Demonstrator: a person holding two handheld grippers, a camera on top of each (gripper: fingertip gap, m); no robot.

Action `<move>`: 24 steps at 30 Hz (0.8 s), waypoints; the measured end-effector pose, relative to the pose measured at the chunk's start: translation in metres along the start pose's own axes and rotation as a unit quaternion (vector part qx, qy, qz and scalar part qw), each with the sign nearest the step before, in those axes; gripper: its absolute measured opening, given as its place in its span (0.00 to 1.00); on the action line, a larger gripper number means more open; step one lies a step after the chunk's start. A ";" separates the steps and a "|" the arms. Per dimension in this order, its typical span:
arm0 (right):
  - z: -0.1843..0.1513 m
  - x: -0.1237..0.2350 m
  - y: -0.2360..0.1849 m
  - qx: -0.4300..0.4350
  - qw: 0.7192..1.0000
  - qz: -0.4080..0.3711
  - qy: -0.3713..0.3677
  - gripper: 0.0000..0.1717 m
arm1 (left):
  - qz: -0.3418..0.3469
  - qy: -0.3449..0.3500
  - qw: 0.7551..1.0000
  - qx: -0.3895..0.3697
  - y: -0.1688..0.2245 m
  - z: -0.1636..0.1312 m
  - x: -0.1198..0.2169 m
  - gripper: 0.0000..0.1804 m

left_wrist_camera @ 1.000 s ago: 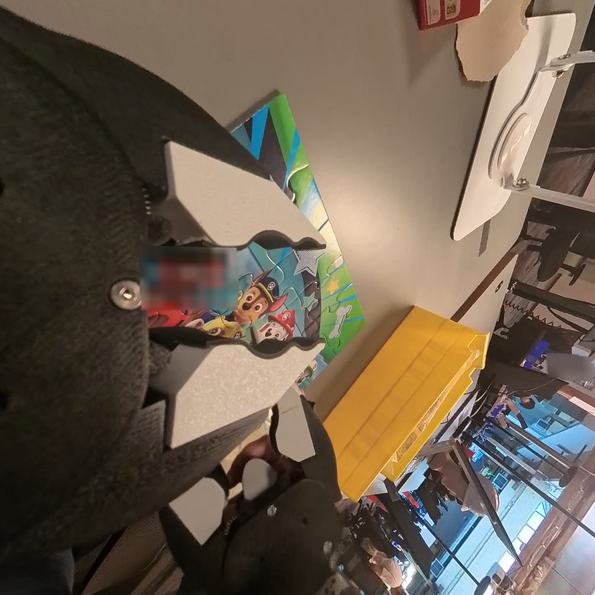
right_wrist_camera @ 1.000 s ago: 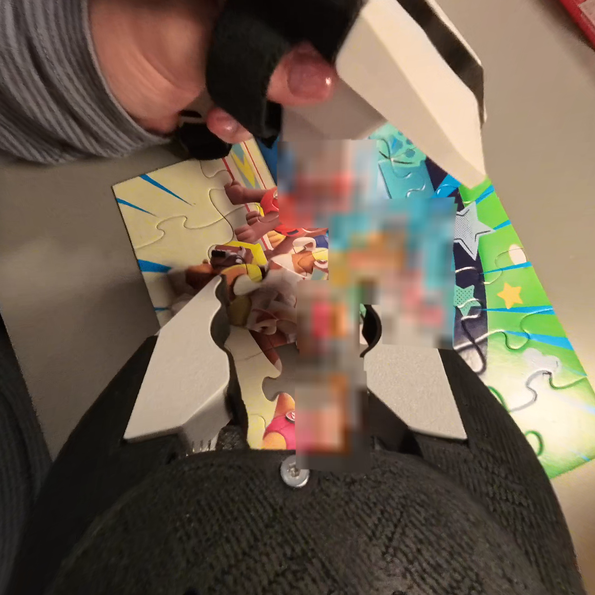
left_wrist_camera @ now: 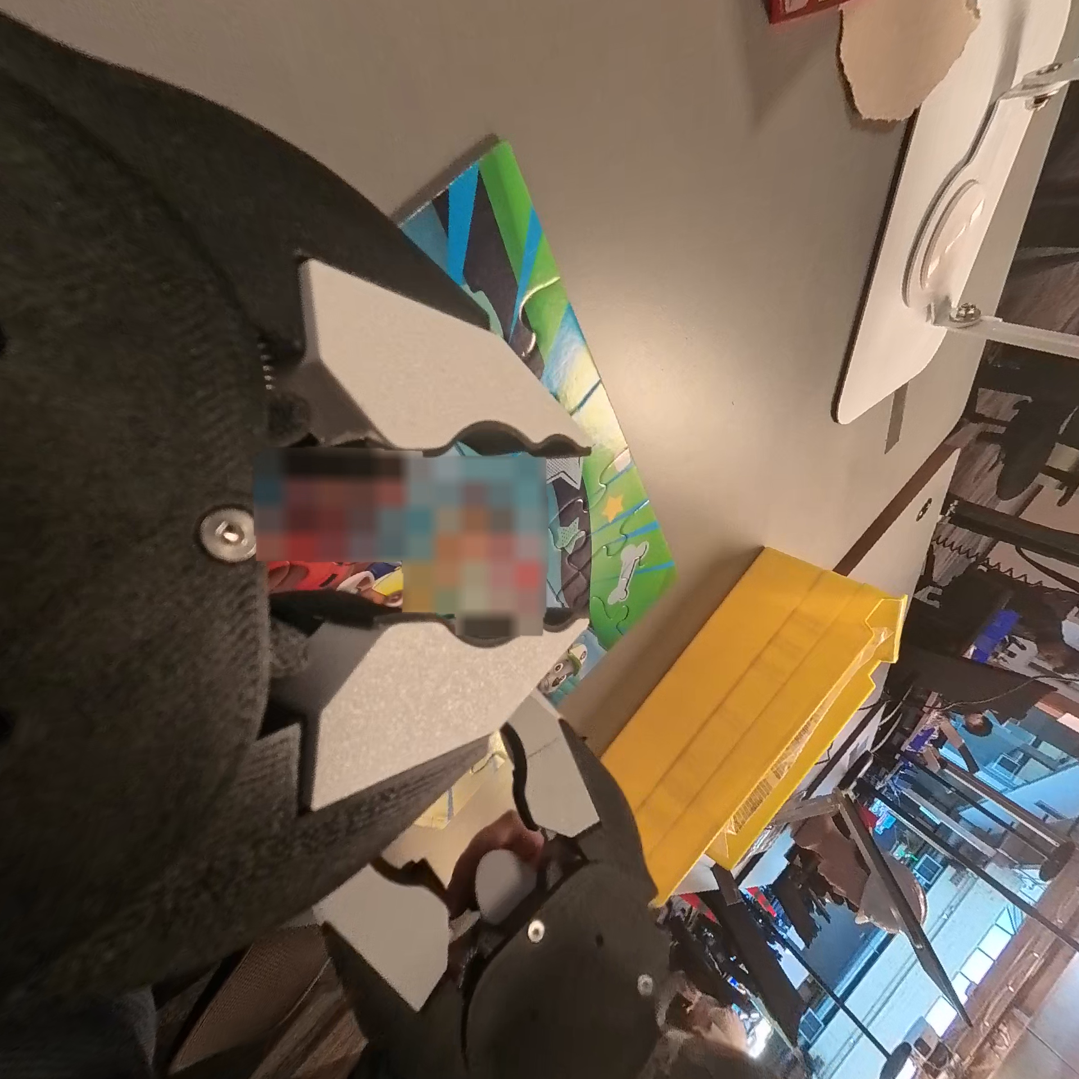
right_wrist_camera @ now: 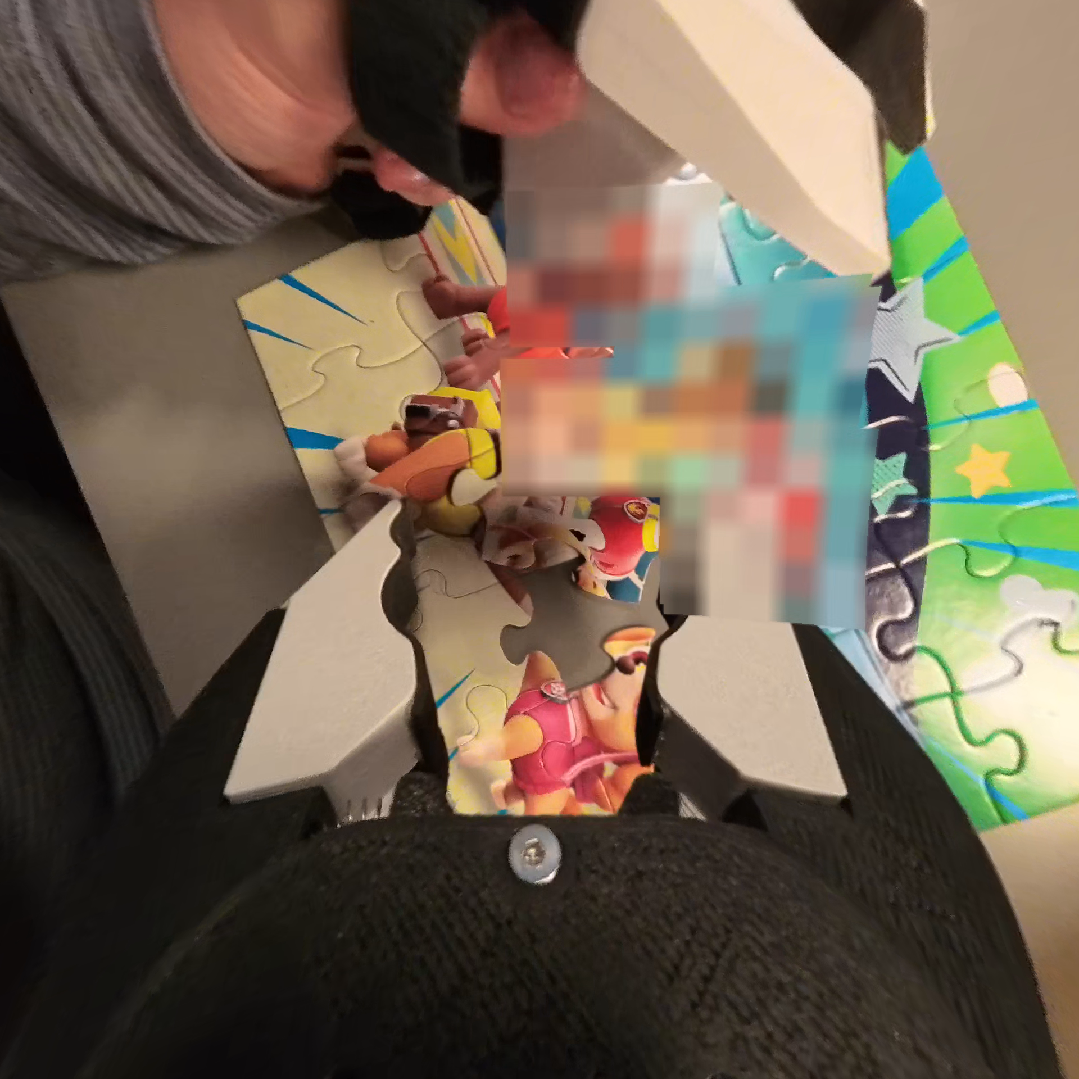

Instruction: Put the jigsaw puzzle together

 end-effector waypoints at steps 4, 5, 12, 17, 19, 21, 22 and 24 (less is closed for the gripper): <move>0.001 -0.003 -0.010 0.039 0.999 0.030 -0.007 0.46 | -0.001 0.000 1.000 0.002 0.000 0.000 0.000 0.28; 0.003 -0.004 -0.017 0.041 0.998 0.055 -0.003 0.45 | -0.001 0.000 1.000 0.002 0.000 0.000 0.000 0.28; 0.002 -0.008 -0.014 0.058 0.998 0.023 -0.010 0.49 | 0.001 0.001 1.000 0.002 0.000 0.001 0.000 0.28; 0.004 -0.011 -0.027 0.071 0.997 0.026 -0.009 0.45 | 0.001 -0.001 1.000 -0.001 0.000 0.000 0.000 0.28; 0.004 -0.012 -0.032 0.074 0.996 0.038 -0.011 0.43 | 0.001 -0.001 1.000 0.000 0.000 0.000 0.000 0.28; 0.004 -0.012 -0.030 0.081 0.996 0.042 -0.016 0.41 | 0.001 0.000 1.000 0.001 0.000 0.000 0.000 0.28; 0.003 -0.011 -0.029 0.084 0.995 0.046 -0.020 0.39 | 0.001 0.001 1.000 0.002 0.000 0.000 0.000 0.28; 0.001 -0.008 -0.027 0.095 0.993 0.056 -0.032 0.34 | 0.001 0.000 1.000 0.002 0.000 0.000 0.000 0.28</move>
Point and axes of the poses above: each gripper's, where its closed fingertips meet, x back along the fingers, z out of its top, y = z × x across the jaws, the point moved 1 cm from there along x, back along the fingers, and after that the axes turned 15 degrees about y, right-handed, at the moved point
